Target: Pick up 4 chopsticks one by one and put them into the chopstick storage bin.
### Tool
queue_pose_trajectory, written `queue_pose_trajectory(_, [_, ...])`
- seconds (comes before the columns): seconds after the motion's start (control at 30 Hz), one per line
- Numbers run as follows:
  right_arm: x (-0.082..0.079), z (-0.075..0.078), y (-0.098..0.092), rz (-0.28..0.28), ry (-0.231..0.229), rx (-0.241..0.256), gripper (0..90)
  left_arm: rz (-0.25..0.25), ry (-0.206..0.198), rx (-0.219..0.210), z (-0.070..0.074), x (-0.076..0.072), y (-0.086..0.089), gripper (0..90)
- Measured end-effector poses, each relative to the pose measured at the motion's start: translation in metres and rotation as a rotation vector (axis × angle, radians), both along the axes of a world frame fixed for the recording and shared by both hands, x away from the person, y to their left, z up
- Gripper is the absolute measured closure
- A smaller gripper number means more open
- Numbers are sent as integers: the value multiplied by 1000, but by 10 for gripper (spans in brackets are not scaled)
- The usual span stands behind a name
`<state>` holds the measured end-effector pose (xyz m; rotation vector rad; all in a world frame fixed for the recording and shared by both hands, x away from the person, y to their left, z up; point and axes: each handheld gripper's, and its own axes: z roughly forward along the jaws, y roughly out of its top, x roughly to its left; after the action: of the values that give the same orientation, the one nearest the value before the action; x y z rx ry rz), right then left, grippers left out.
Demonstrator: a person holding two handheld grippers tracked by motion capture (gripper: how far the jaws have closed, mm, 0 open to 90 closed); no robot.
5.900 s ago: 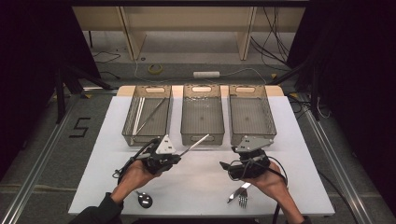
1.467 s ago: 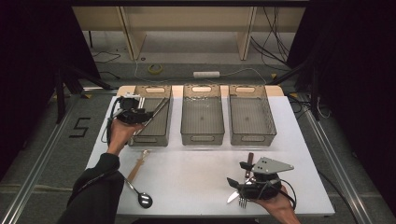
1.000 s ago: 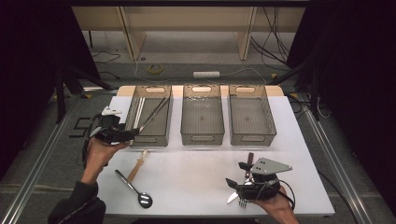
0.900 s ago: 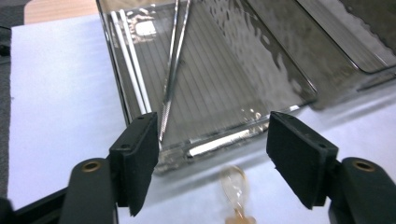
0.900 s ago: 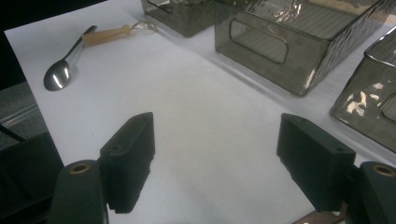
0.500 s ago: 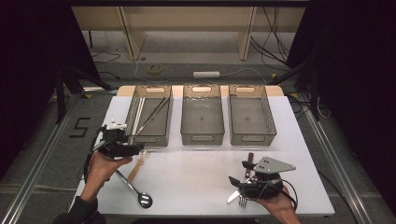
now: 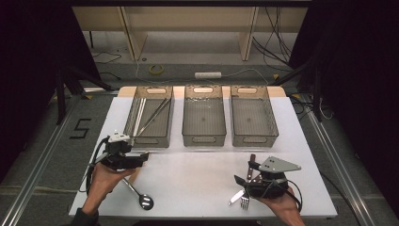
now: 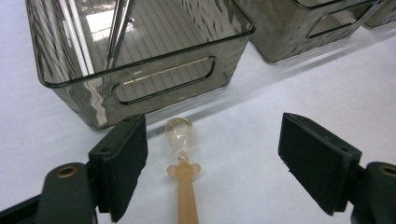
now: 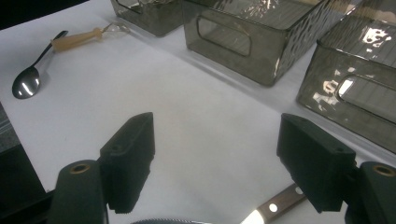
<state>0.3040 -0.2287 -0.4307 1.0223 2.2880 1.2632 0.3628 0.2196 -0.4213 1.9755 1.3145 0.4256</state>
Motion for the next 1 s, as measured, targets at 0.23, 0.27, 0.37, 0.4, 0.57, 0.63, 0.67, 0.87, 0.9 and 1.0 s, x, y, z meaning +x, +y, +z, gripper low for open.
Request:
queue_pose_trajectory(0.23, [0,0,1,4,1,-1,288,-12,5,1,-4,-7,3,231])
queue_pose_trajectory(0.27, [0,0,1,5,1,0,288,-14,9,1,-4,-8,4,231])
queue_pose_trajectory(0.37, [0,0,1,6,8,-5,288,-56,18,15,-2,-10,7,231])
queue_pose_trajectory(0.4, [0,0,1,7,4,-2,288,-61,18,15,-1,-11,8,233])
queue_pose_trajectory(0.57, [0,-1,1,7,11,-4,288,-110,30,48,3,-17,11,237])
queue_pose_trajectory(0.63, [0,0,2,8,9,-4,288,-132,34,69,3,-20,10,242])
queue_pose_trajectory(0.67, [0,0,2,9,9,-5,288,-139,37,76,2,-21,10,243])
queue_pose_trajectory(0.87, [0,-1,1,10,10,-5,288,-197,54,113,2,-26,9,245])
queue_pose_trajectory(0.9, [0,-1,1,10,11,-5,288,-208,57,117,2,-27,9,244])
queue_pose_trajectory(1.0, [0,0,1,10,8,-2,288,-234,74,125,2,-29,10,240])
